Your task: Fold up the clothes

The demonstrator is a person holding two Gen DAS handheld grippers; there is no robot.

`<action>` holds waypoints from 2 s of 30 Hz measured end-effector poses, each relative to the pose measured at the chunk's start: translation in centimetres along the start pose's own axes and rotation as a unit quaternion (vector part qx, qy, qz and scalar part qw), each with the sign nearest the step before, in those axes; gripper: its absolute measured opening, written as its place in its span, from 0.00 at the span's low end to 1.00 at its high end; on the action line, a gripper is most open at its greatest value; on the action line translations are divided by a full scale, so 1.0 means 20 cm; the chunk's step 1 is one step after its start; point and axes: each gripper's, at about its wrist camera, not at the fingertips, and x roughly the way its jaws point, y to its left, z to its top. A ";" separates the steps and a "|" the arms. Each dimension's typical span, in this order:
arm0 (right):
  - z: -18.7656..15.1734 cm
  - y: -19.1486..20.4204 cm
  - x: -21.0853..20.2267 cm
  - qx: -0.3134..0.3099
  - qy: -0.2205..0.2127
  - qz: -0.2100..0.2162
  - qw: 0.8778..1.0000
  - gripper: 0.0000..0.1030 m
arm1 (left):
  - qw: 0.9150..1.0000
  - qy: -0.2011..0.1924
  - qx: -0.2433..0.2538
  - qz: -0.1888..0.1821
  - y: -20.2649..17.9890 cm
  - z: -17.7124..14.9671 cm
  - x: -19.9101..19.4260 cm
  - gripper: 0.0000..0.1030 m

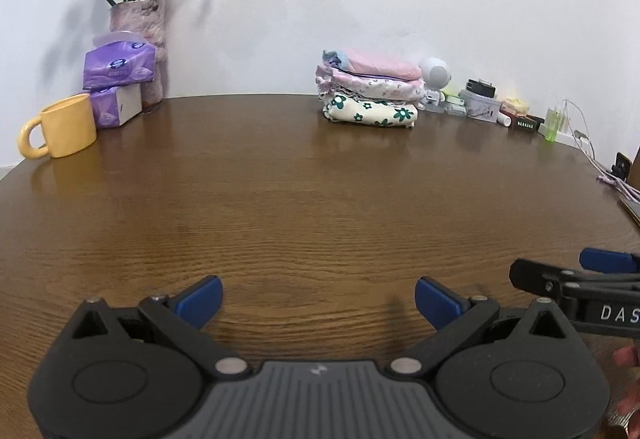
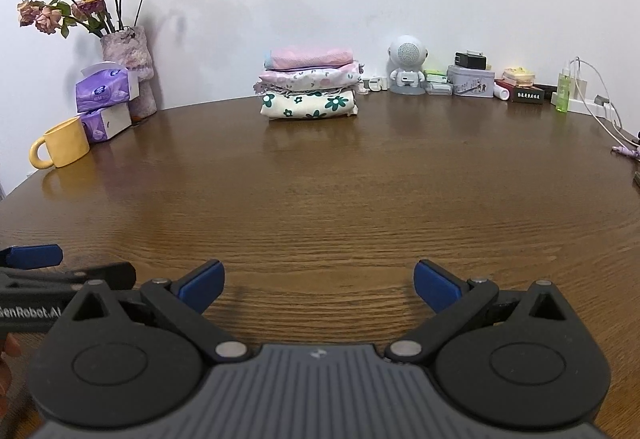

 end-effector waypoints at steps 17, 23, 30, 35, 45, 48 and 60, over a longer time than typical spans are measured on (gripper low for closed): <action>0.00 0.02 0.00 -0.009 0.004 -0.012 1.000 1.00 | 1.000 0.004 -0.001 0.002 0.01 -0.01 0.00 1.00; -0.03 -0.01 -0.05 0.017 0.005 0.030 0.999 1.00 | 1.000 -0.007 0.008 -0.012 -0.02 -0.05 -0.11 1.00; -0.11 0.01 -0.12 0.003 0.005 0.028 1.000 1.00 | 0.999 -0.029 0.036 -0.004 -0.07 -0.16 -0.20 1.00; -0.14 0.02 -0.15 -0.004 -0.004 0.013 1.000 1.00 | 0.999 -0.030 0.030 -0.008 -0.06 -0.18 -0.20 1.00; -0.17 0.02 -0.17 -0.004 -0.008 0.013 1.000 1.00 | 0.998 -0.046 0.040 -0.009 -0.07 -0.21 -0.23 1.00; -0.17 0.02 -0.17 -0.001 -0.009 0.014 1.000 1.00 | 0.998 -0.047 0.041 -0.005 -0.07 -0.21 -0.23 1.00; -0.17 0.02 -0.17 0.000 -0.010 0.010 1.000 1.00 | 0.997 -0.055 0.052 0.003 -0.08 -0.20 -0.24 1.00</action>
